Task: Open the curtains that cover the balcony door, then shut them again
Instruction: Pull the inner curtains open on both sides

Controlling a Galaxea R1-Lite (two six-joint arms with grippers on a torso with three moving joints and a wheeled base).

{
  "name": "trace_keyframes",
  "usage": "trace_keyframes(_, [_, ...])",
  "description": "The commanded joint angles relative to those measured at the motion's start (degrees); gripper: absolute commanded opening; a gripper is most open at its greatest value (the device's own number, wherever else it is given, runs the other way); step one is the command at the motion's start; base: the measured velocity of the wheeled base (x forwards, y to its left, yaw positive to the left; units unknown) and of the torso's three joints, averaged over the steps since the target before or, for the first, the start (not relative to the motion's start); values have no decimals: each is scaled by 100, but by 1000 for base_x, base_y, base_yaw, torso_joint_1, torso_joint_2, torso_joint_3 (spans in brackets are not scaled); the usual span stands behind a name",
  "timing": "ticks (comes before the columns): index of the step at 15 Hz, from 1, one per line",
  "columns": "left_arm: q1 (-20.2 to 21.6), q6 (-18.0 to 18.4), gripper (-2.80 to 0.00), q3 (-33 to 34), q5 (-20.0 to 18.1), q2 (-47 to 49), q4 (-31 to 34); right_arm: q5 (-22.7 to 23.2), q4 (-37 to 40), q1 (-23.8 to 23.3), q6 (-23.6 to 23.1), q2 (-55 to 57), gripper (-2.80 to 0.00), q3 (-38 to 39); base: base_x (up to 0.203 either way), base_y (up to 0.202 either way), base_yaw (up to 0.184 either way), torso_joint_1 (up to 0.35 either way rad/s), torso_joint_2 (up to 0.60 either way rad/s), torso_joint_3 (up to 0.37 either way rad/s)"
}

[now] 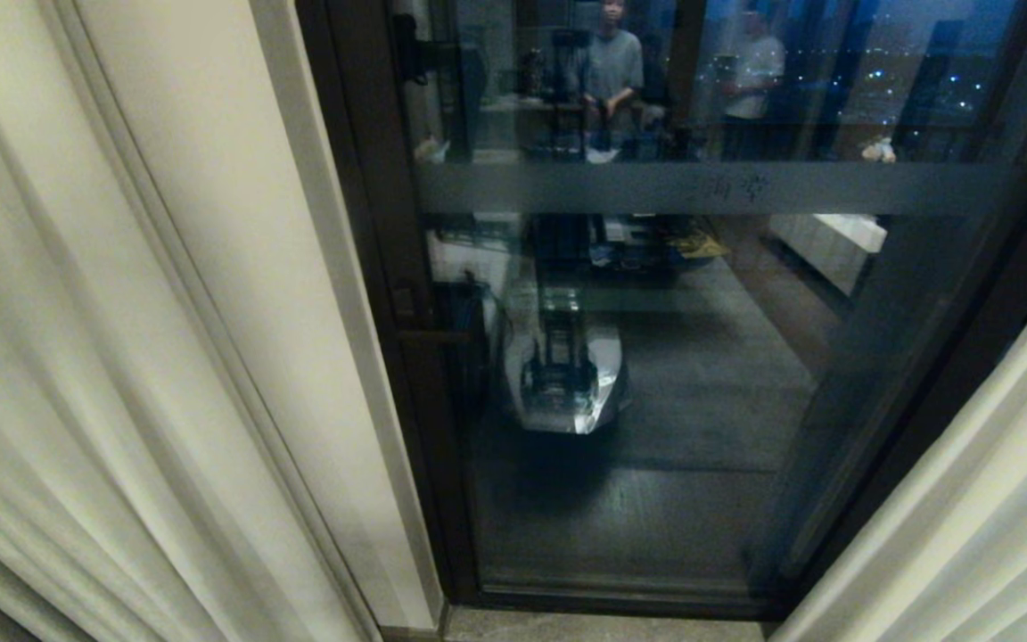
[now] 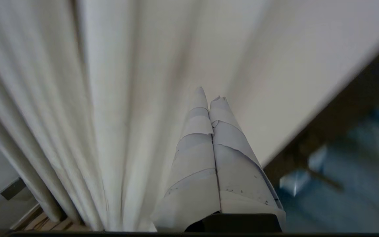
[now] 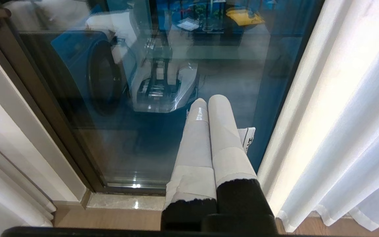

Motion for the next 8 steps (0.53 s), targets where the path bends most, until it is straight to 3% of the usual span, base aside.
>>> trace_keyframes(1, [-251,120,-280,307,-24,-223,-3,-1,0,0,0,0,-280,1,0,0,0,0,0,0])
trace_keyframes(8, [-1496,415,-280,2108,-115,-1353,-62,-1,-8,0,0,0,-280,1,0,0,0,0,0,0])
